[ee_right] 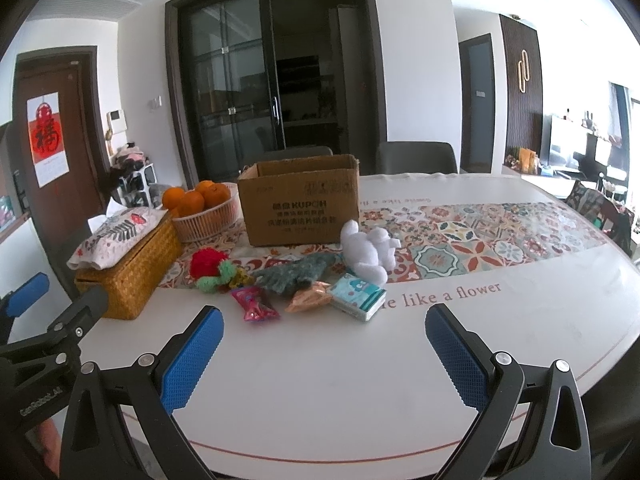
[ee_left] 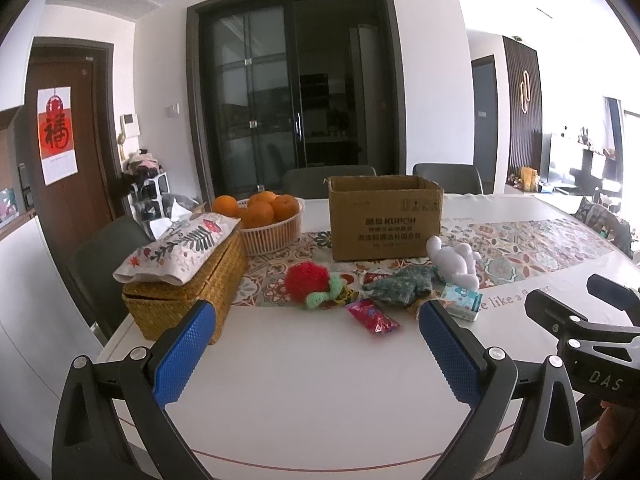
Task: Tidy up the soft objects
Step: 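Move the left tool to the red candy bag while the right tool approaches the blue tissue pack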
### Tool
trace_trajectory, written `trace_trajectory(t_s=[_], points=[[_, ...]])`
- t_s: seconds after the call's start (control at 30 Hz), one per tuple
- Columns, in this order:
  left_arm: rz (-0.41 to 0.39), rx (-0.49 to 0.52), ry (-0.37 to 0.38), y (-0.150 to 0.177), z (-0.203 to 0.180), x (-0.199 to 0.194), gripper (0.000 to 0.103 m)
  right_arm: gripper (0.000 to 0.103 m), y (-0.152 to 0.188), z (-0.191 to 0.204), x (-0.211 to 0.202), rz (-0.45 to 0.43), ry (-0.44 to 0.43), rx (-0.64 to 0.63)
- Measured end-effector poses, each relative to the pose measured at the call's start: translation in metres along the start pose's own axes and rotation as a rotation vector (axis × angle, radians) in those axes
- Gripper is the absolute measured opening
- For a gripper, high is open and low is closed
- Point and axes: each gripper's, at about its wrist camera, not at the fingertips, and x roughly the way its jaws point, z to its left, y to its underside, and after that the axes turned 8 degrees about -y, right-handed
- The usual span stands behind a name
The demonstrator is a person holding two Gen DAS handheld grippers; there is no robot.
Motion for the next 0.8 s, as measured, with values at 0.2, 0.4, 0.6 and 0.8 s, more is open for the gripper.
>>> trace_trajectory(t_s=[0.2,0.4,0.6,0.8], points=[[0.044,0.011,0.028,0.006,-0.001,0.019,0.103,0.102,-0.001,0.001,0.017,0.014,-0.015,-0.008],[0.071,0.051,0.054,0.008,-0.004,0.043,0.103,0.102,-0.004,0.003,0.04,0.037,-0.021,-0.015],[0.088,0.07,0.076,0.009,-0.005,0.07,0.103,0.1,-0.007,0.004,0.067,0.063,-0.026,-0.028],[0.128,0.082,0.11,0.008,-0.014,0.1,0.103,0.098,-0.008,-0.007,0.094,0.102,-0.006,-0.004]])
